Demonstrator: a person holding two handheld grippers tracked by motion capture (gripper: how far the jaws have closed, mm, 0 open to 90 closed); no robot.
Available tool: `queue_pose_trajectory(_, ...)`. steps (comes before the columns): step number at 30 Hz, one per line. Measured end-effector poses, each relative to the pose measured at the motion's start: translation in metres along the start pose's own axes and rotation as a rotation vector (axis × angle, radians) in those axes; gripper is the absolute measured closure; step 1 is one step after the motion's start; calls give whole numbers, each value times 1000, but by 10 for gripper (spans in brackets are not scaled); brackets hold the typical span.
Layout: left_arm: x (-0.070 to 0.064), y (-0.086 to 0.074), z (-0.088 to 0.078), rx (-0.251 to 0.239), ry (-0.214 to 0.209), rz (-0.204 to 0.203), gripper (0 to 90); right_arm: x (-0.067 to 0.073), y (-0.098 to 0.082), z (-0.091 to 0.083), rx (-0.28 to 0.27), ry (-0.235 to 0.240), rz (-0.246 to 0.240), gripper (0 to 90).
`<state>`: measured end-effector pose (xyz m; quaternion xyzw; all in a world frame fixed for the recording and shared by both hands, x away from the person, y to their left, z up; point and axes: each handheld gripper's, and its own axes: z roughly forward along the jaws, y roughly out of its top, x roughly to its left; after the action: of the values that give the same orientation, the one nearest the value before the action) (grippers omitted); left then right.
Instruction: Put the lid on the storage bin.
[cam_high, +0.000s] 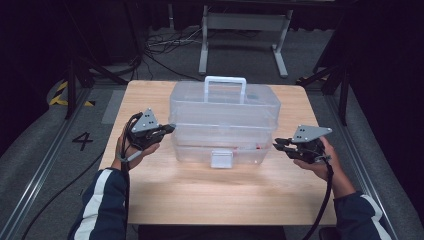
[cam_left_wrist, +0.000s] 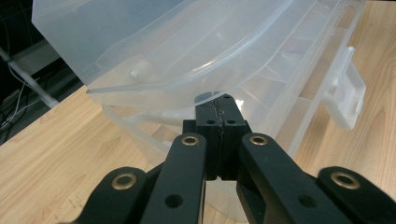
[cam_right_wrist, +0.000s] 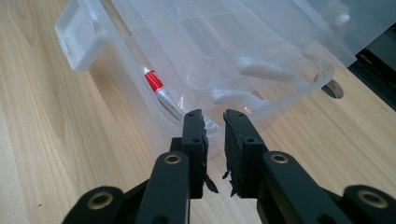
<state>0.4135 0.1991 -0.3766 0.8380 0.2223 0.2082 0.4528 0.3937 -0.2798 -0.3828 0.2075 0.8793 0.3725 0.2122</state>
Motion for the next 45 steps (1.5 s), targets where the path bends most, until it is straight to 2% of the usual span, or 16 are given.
queue_pose_trajectory(2,-1,0,-1,-2,4,5,900,1,0,0,1,-1,-1,789)
queue_pose_trajectory(5,-2,0,-2,-13,-12,-7,900,2,1,-1,-1,-3,-5,784)
queue_pose_trajectory(14,-4,-3,-2,3,-18,-4,900,6,3,4,12,21,-10,757)
queue_pose_trajectory(21,-9,-6,-2,14,-3,4,900,5,0,5,21,13,-7,720)
queue_pose_trajectory(22,-11,-7,-2,20,2,15,900,5,-1,5,20,13,-4,718)
queue_pose_trajectory(34,-18,-16,-1,72,2,26,900,1,-6,6,25,-1,37,666)
queue_pose_trajectory(45,-22,-22,3,115,-4,34,900,1,-7,8,29,-1,44,639)
